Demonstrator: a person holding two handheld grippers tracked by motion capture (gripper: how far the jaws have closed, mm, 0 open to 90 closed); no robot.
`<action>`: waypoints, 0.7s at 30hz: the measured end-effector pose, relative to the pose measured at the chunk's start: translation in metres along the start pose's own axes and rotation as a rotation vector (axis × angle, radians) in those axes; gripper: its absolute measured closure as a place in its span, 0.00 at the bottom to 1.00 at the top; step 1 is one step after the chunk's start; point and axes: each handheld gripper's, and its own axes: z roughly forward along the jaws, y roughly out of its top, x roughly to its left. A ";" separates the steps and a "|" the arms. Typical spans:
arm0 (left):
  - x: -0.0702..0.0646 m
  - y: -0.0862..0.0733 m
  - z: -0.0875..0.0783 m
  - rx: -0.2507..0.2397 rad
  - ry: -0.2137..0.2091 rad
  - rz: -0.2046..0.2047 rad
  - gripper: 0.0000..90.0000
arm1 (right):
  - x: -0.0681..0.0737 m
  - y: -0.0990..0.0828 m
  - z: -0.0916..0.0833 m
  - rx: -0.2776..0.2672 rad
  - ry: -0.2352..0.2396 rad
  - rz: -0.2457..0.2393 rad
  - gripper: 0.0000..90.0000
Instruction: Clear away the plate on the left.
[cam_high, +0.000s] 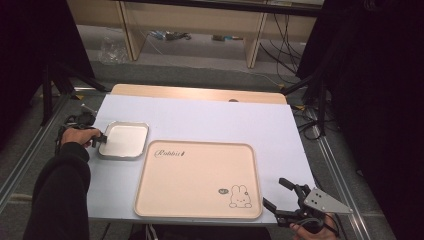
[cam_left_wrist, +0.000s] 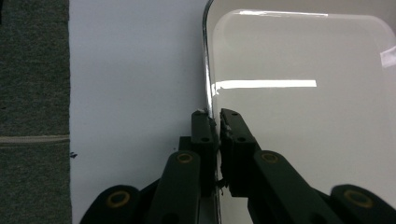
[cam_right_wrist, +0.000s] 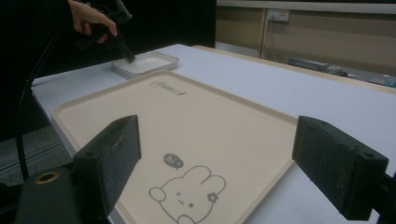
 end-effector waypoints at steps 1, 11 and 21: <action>0.000 0.000 0.000 0.001 -0.003 -0.002 0.94 | 0.000 -0.001 0.002 -0.034 0.007 0.005 0.18; 0.003 0.000 -0.009 -0.064 -0.070 -0.032 0.98 | -0.003 0.000 0.003 -0.051 -0.011 -0.036 0.18; 0.015 -0.011 -0.012 -0.146 -0.137 -0.081 0.98 | -0.002 0.000 0.002 -0.041 -0.002 -0.010 0.18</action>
